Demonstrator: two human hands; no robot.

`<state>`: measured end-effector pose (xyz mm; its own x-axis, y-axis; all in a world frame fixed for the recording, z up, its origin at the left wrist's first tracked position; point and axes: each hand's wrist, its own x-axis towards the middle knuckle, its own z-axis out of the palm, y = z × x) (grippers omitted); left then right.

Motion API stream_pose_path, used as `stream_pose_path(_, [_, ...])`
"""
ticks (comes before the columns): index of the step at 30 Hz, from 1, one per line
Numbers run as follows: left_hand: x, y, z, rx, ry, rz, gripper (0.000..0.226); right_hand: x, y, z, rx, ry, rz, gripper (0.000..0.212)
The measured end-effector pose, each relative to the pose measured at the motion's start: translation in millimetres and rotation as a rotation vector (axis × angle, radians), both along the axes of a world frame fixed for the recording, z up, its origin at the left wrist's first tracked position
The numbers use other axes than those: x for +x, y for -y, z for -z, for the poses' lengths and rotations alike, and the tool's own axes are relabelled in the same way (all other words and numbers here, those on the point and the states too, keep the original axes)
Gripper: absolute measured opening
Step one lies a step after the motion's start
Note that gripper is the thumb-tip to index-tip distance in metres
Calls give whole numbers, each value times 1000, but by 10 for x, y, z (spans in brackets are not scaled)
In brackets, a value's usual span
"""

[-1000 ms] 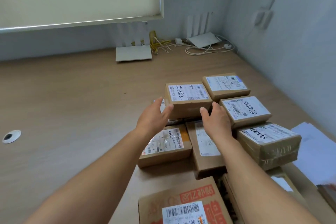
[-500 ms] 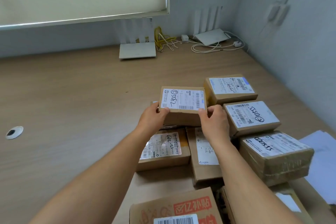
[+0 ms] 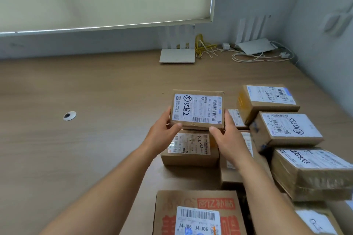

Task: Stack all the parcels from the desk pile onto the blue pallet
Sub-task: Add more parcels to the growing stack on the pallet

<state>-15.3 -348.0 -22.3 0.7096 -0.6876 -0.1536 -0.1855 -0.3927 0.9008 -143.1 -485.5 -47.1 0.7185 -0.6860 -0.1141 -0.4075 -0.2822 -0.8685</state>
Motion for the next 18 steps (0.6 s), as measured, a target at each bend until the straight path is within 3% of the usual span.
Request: stream_pose_path(18, [-110,-2155,7,-64,85,-382,61,412,-1828,-52,-63,105,-328,79])
